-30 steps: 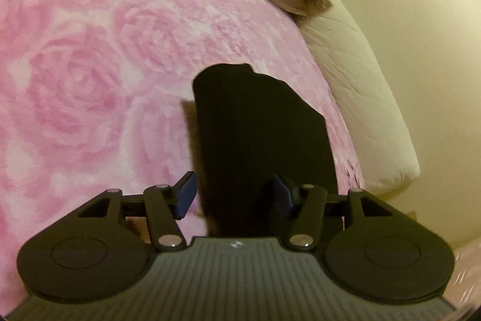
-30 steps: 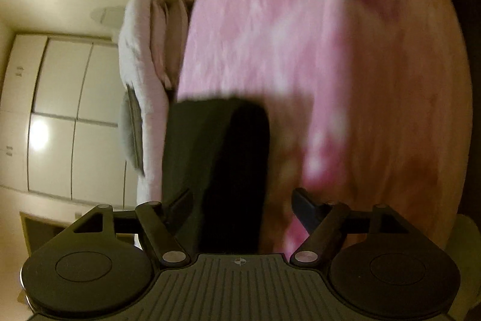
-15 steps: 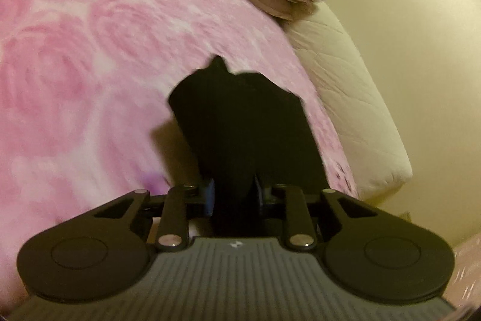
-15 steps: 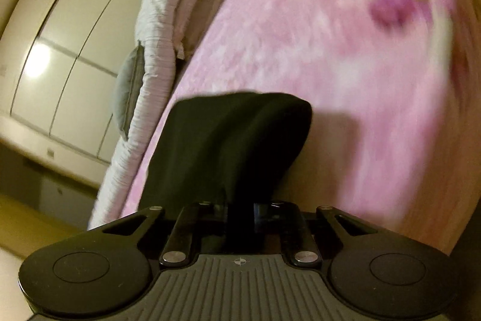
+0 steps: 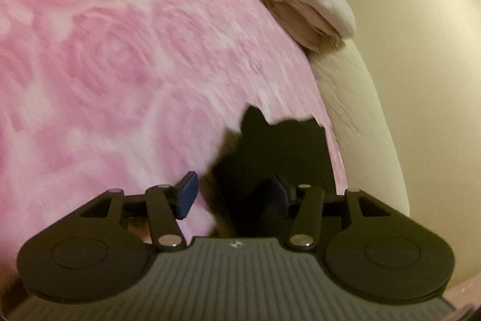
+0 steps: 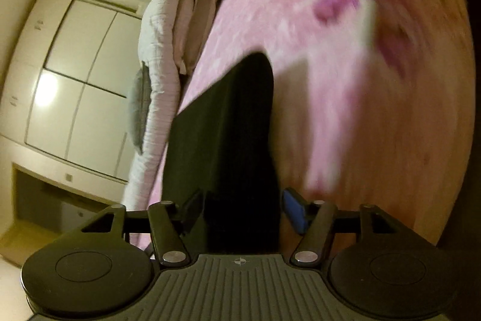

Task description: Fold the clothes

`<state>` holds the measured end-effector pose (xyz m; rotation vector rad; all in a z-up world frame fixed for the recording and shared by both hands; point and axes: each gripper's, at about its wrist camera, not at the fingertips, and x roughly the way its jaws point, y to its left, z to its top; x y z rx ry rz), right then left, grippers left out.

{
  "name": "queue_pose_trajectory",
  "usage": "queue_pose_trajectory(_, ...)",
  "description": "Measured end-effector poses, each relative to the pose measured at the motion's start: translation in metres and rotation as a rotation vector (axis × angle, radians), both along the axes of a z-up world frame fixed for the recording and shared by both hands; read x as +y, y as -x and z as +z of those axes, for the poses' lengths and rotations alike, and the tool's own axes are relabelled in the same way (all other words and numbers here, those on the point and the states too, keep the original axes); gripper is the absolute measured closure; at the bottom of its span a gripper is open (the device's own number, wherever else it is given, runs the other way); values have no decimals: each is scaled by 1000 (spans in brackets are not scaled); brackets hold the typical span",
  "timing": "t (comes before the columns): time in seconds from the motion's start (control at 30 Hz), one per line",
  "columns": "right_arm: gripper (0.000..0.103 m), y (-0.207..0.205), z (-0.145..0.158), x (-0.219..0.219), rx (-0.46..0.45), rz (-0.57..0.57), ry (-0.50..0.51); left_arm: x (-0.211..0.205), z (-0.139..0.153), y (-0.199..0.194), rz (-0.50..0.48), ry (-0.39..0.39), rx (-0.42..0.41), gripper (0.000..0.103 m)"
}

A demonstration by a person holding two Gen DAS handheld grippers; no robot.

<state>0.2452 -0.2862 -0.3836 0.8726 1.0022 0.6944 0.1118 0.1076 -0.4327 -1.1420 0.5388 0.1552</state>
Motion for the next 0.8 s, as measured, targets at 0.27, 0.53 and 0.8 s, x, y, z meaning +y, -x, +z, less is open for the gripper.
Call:
queue_pose_trajectory(0.27, 91, -13, 27, 11, -114, 80, 168, -18, 4, -1, -73, 5, -60, 93)
queue_pose_trajectory(0.53, 74, -30, 19, -11, -131, 69, 295, -49, -8, 17, -112, -14, -14, 81)
queue_pose_trajectory(0.8, 60, -35, 21, -22, -173, 46, 378, -25, 27, 19, -95, -220, 27, 81)
